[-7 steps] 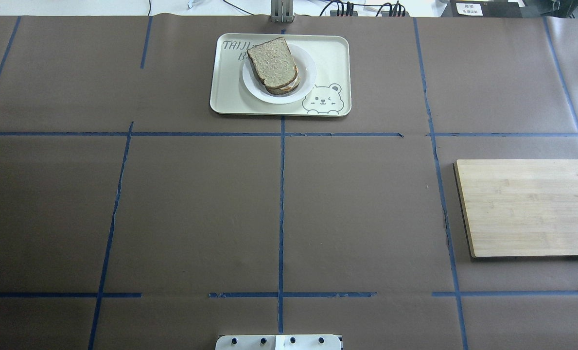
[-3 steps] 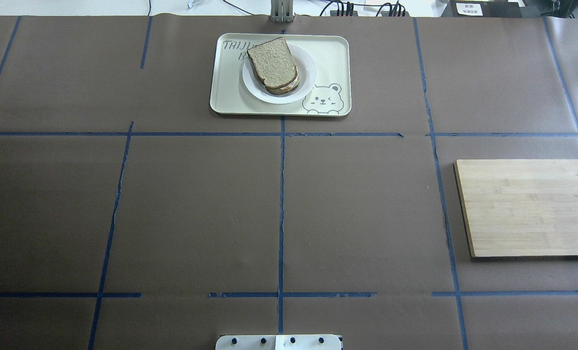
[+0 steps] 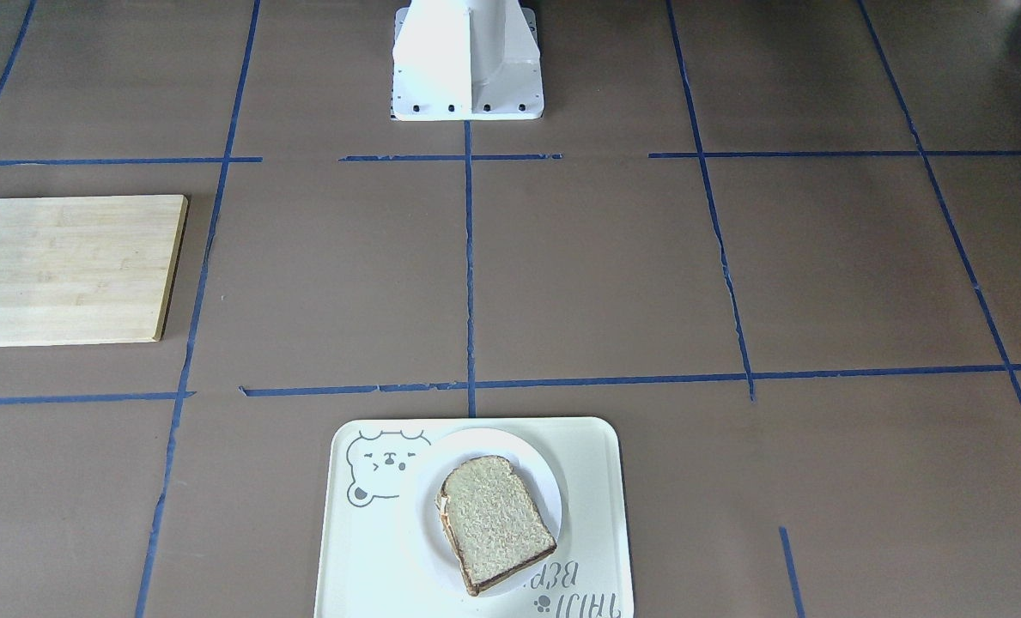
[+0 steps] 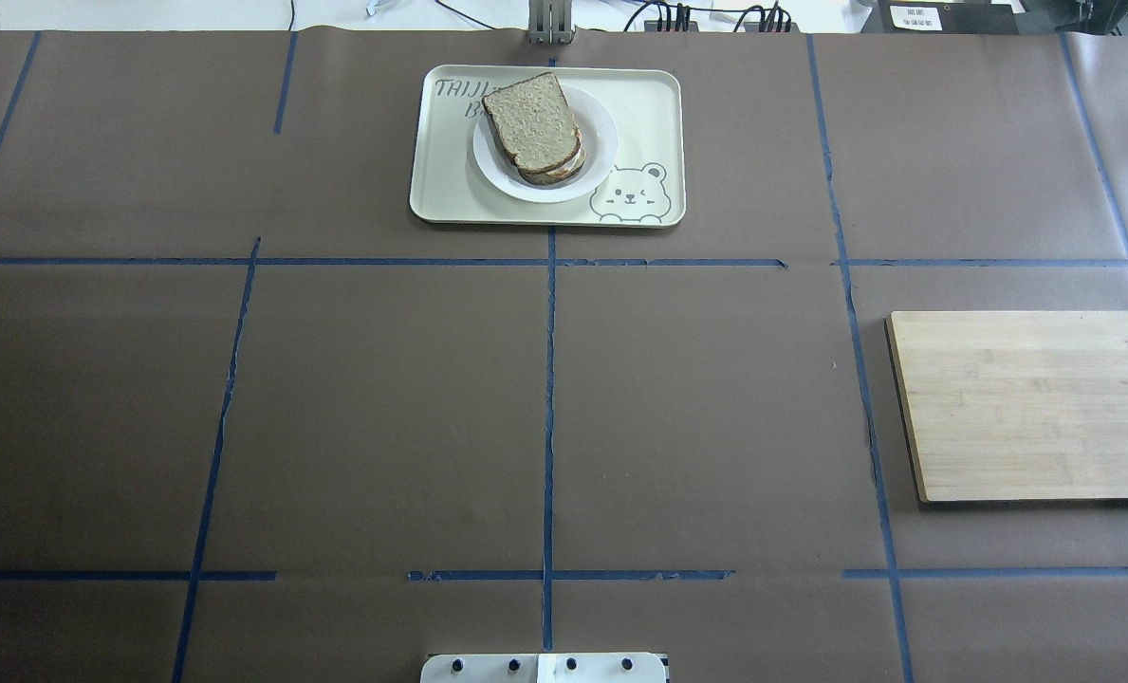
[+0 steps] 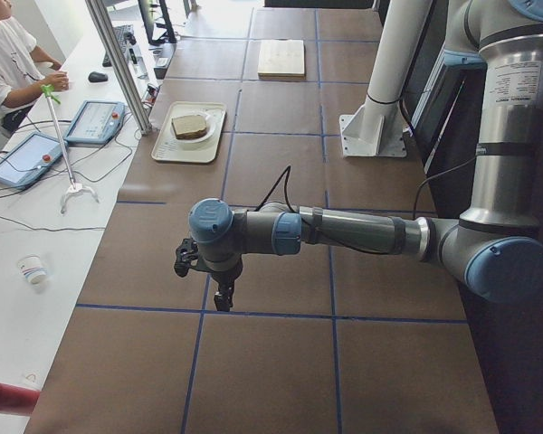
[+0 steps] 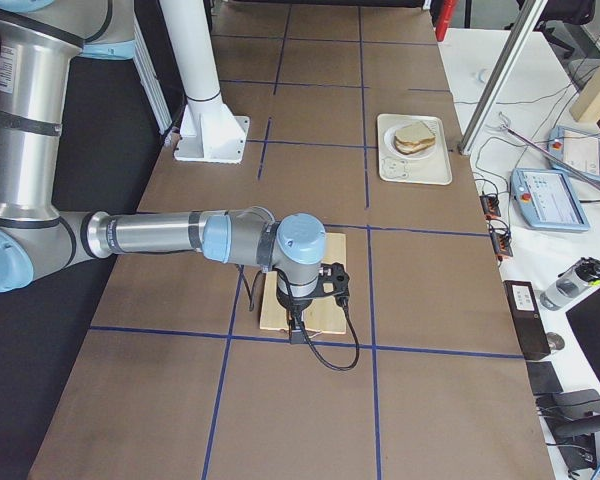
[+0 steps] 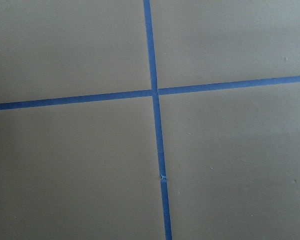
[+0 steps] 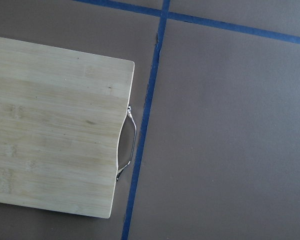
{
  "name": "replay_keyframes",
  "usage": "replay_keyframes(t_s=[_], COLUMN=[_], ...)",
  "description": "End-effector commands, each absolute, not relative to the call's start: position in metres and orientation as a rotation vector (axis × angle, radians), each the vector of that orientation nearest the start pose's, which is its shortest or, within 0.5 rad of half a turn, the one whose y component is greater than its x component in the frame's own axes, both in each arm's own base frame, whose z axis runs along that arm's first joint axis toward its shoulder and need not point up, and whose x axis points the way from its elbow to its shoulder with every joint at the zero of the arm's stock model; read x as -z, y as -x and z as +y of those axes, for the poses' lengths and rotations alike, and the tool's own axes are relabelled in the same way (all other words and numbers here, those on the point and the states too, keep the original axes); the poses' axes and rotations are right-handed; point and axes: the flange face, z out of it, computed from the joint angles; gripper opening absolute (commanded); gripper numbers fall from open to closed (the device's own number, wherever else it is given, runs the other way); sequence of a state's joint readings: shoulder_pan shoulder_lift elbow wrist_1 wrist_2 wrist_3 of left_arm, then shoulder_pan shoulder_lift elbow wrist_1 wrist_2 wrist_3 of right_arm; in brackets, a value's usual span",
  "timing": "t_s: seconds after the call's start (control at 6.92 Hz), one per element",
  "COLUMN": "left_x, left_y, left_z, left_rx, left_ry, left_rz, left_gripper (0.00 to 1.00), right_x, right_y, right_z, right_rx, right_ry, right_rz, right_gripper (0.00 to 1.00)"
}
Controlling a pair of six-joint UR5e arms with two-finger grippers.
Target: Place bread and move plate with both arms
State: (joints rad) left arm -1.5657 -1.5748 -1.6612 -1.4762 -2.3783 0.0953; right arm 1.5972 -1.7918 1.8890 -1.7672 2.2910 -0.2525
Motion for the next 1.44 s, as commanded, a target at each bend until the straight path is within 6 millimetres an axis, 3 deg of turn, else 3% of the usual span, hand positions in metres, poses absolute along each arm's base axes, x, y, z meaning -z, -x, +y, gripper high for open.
replay_keyframes(t_s=[0.0, 0.14, 0.43, 1.01, 1.3], left_x=[-0.621, -0.633, -0.637, -0.615, -0.617], left_y=[0.061, 0.062, 0.062, 0.064, 0.063], left_z=[-0.489, -0.477, -0.473, -0.475, -0.475], left_rx=[-0.091, -0.082, -0.076, -0.074, -0.079], left_ry=[-0.033, -0.015, -0.008, -0.043, -0.041], left_rz=[0.811, 0.812, 0.808, 0.801, 0.808], left_gripper=[1.00, 1.00, 1.00, 1.00, 1.00], right_x=[-0.622, -0.618, -0.608, -0.607, -0.610], right_y=[-0.078, -0.078, -0.078, -0.077, -0.077], right_z=[-0.387, -0.388, -0.389, -0.390, -0.392], right_rx=[0.181, 0.186, 0.192, 0.192, 0.190], right_ry=[-0.010, -0.019, -0.038, -0.038, -0.032], right_rz=[-0.729, -0.728, -0.725, -0.725, -0.726], right_gripper=[1.00, 1.00, 1.00, 1.00, 1.00])
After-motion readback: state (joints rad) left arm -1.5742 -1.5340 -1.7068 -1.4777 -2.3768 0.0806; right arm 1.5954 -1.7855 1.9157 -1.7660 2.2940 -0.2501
